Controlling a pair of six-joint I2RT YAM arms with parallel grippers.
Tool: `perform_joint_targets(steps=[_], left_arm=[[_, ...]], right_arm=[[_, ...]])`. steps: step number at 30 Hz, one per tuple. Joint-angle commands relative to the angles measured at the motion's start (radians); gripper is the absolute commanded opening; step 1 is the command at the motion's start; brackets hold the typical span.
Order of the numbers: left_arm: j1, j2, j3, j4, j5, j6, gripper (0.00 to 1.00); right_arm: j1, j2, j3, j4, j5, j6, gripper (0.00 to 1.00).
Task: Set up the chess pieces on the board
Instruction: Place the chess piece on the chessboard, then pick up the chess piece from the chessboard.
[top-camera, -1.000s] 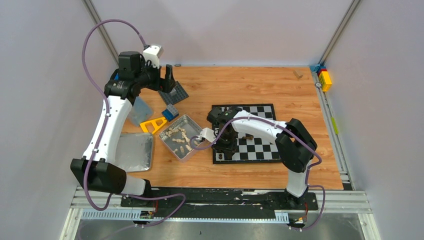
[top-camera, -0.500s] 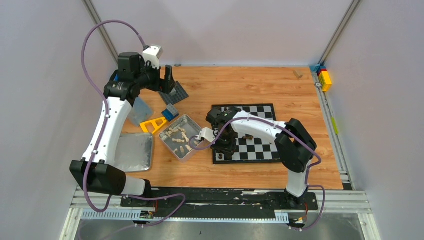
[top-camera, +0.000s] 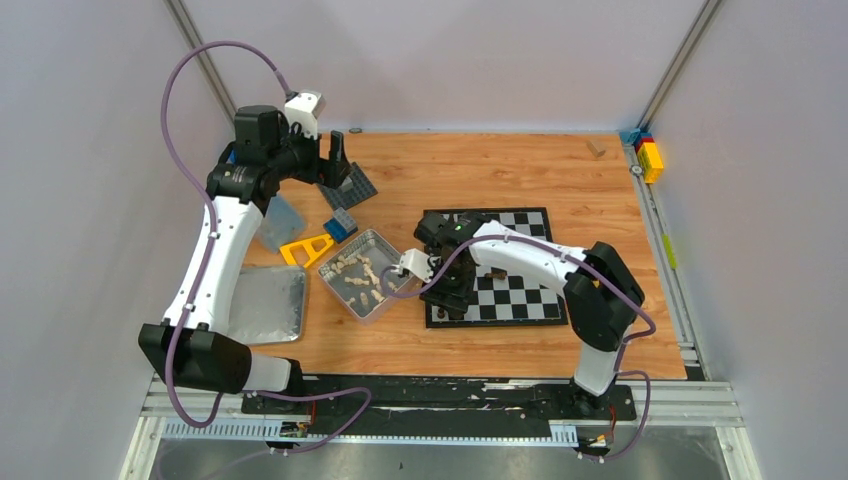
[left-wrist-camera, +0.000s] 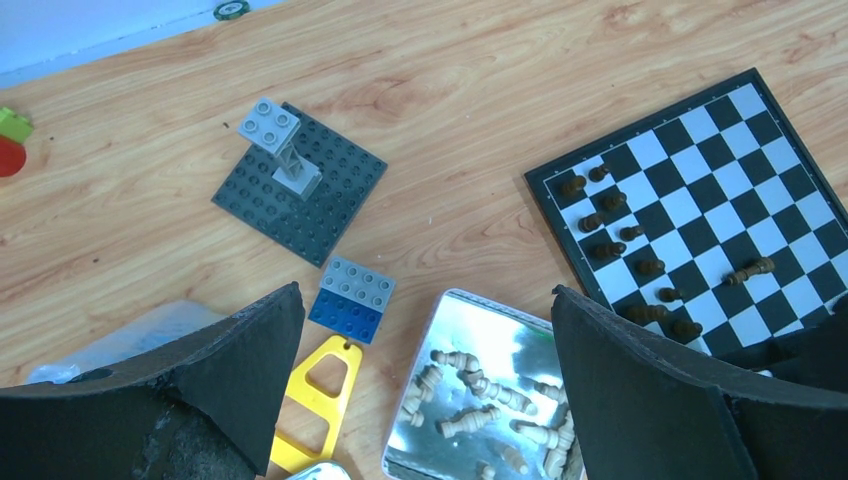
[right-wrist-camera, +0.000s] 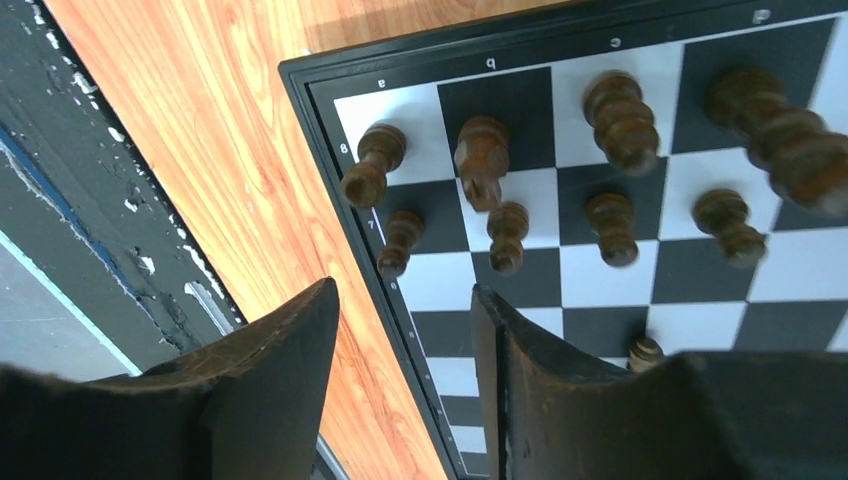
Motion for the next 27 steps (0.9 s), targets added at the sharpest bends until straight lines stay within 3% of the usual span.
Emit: perform_joint_targets(steps=[1,6,14,27], left_arm=[[0.008,-0.043,-0.006,0.042,0.013,0.013,1.0],[0.008,-0.051,-0.019,0.056,0.019,0.002,1.0],[0.013,-0.039,-0.042,0.072,0.082,-0.007,1.0],[0.013,-0.023,-0.06,0.092,0.152,-0.017,1.0]], right_arm=[[-0.008,-0.111,0.016,0.01,0.023,0.018,0.56],[-0.077,-0.176,0.013,0.005,-0.016,0.018,0.61],[-0.303,-0.239,-0.084,0.102,-0.1,-0.024,0.62],[-0.455,-0.148,-0.162,0.239,-0.082,-0.133,0.6]])
